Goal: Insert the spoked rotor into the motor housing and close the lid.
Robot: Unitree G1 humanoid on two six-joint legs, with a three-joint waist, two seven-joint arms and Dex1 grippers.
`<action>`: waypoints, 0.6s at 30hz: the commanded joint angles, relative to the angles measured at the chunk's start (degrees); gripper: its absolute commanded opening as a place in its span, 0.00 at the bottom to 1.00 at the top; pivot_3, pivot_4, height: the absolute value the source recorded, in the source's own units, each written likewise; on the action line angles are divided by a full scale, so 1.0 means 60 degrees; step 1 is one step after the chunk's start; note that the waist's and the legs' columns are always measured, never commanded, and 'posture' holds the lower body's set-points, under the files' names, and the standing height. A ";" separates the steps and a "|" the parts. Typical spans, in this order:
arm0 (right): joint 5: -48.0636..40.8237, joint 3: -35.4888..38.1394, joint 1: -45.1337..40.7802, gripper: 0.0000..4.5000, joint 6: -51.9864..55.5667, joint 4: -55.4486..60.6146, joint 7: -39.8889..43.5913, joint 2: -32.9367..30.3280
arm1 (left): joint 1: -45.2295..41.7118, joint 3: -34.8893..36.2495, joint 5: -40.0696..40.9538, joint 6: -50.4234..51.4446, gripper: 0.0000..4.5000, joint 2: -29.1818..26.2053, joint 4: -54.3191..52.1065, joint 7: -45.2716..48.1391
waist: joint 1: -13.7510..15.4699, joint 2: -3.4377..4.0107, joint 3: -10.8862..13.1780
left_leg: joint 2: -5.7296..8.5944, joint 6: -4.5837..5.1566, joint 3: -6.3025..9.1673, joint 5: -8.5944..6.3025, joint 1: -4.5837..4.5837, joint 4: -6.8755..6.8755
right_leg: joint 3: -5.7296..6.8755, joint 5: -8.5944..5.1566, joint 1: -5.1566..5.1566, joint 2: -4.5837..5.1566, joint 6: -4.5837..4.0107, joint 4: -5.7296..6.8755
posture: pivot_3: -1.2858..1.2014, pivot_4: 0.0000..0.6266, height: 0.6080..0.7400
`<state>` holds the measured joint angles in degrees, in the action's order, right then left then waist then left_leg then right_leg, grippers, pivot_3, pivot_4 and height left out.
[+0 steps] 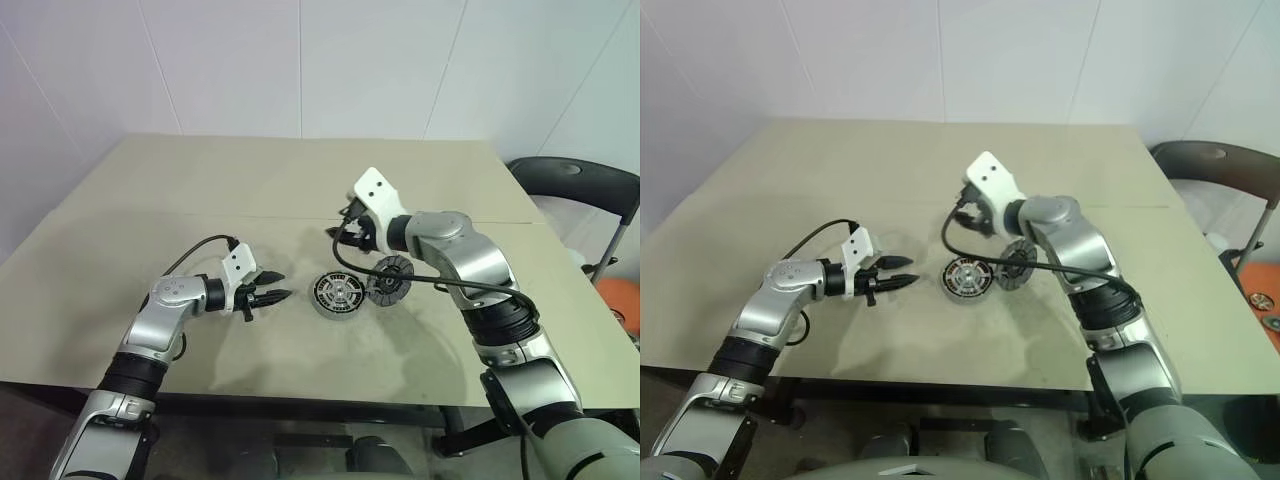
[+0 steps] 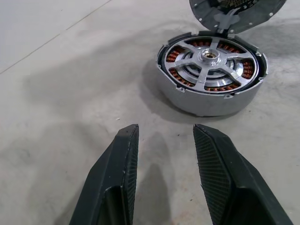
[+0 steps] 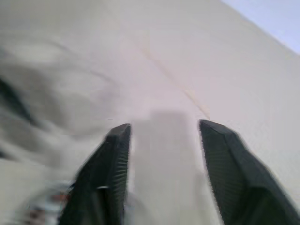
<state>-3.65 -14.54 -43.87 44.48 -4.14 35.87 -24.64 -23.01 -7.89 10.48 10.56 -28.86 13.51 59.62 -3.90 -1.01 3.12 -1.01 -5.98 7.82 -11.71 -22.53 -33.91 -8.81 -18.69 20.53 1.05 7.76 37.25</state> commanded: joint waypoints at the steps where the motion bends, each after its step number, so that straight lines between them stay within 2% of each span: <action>1: 0.0856 -0.0200 -0.0363 0.24 -0.0658 -0.0357 -0.0179 -0.0665 | -0.0286 0.0040 -0.0011 -0.0150 0.43 0.0016 -0.0112 -0.0028 | -0.0012 0.0003 0.0002 | 0.0000 0.0000 0.0000 0.0000 0.0000 0.0003 | 0.0000 0.0000 0.0003 0.0000 0.0000 0.0000 | 0.52 0.00 1.00; 4: 0.1094 -0.0124 -0.0431 0.01 -0.0842 -0.0564 0.0097 -0.1269 | -0.0259 0.0038 -0.0015 -0.0144 0.43 0.0029 -0.0108 -0.0042 | -0.0026 0.0011 0.0007 | 0.0000 0.0000 -0.0001 0.0000 -0.0001 0.0009 | -0.0001 -0.0001 0.0005 -0.0001 0.0000 -0.0001 | 0.52 0.00 1.00; 8: 0.1297 -0.0133 -0.0374 0.01 -0.0878 -0.0688 0.0649 -0.2060 | -0.0207 -0.0005 -0.0023 -0.0161 0.43 0.0087 -0.0034 -0.0065 | -0.0023 0.0014 0.0009 | 0.0000 0.0001 -0.0002 0.0000 0.0000 0.0005 | -0.0002 -0.0001 0.0003 -0.0001 0.0000 0.0001 | 0.52 0.00 1.00; 14: 0.1246 -0.0489 0.0596 0.01 -0.0938 -0.0330 0.2266 -0.3328 | -0.0175 -0.0044 -0.0038 -0.0143 0.43 0.0164 -0.0052 -0.0108 | -0.0004 0.0012 0.0008 | 0.0000 0.0002 -0.0003 -0.0001 0.0000 0.0001 | -0.0001 -0.0002 -0.0007 0.0001 0.0001 -0.0008 | 0.52 0.00 1.00; 18: 0.0763 -0.0150 0.1153 0.01 -0.0801 0.0239 0.2949 -0.3538 | -0.0151 -0.0063 -0.0017 -0.0114 0.43 0.0187 -0.0115 -0.0139 | -0.0058 0.0025 0.0016 | 0.0000 0.0004 -0.0006 -0.0002 0.0001 0.0000 | -0.0004 -0.0002 -0.0005 0.0000 0.0002 -0.0007 | 0.52 0.00 1.00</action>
<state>2.38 -17.45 -35.90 39.72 -6.48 52.09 -45.22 -23.20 -8.33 10.46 10.43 -27.78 14.02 58.92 -4.25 -0.86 3.21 -1.01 -5.96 7.77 -11.72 -22.51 -33.91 -8.86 -18.70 20.50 1.05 7.78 37.23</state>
